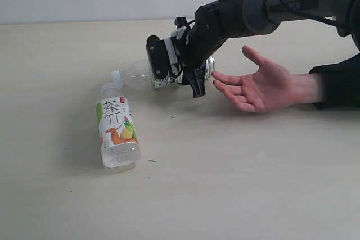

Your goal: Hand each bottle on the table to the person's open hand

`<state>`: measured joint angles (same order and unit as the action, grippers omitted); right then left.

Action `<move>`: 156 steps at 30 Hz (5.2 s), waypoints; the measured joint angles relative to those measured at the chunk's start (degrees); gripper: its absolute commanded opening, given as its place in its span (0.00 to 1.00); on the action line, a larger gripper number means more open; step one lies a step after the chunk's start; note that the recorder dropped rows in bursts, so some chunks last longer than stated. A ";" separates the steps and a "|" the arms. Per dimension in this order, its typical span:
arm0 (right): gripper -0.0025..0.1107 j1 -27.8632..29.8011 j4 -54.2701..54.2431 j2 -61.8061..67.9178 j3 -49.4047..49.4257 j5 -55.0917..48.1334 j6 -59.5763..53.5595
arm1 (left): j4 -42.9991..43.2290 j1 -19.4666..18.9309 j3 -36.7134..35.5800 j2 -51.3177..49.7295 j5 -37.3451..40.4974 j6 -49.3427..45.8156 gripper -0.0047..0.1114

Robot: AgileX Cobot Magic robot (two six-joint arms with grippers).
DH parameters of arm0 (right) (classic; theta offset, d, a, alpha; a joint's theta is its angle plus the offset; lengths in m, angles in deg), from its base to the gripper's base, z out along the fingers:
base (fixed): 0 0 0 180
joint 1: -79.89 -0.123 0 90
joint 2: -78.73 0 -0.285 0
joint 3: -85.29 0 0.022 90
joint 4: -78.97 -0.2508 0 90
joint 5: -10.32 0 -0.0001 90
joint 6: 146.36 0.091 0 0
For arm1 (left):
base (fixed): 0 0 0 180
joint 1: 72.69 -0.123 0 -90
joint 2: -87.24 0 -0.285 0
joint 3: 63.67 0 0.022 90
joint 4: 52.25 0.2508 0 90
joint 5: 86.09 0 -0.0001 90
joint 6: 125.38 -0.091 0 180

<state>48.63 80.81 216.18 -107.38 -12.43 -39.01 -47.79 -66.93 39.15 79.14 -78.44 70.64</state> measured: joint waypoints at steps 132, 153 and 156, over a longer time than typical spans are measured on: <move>0.03 7.26 -26.78 -67.01 37.58 -18.12 50.20 | 0.00 0.00 0.00 0.00 0.00 0.00 0.04; 0.02 7.26 -25.51 -103.03 57.27 -8.87 49.70 | 0.00 0.00 0.00 0.00 0.00 0.00 0.04; 0.02 7.26 -25.51 -103.03 58.35 -7.94 49.70 | 0.00 0.00 0.00 0.00 0.00 0.00 0.04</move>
<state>55.89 55.30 113.15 -49.02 -20.37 10.68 -47.79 -66.93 39.15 79.14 -78.44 70.64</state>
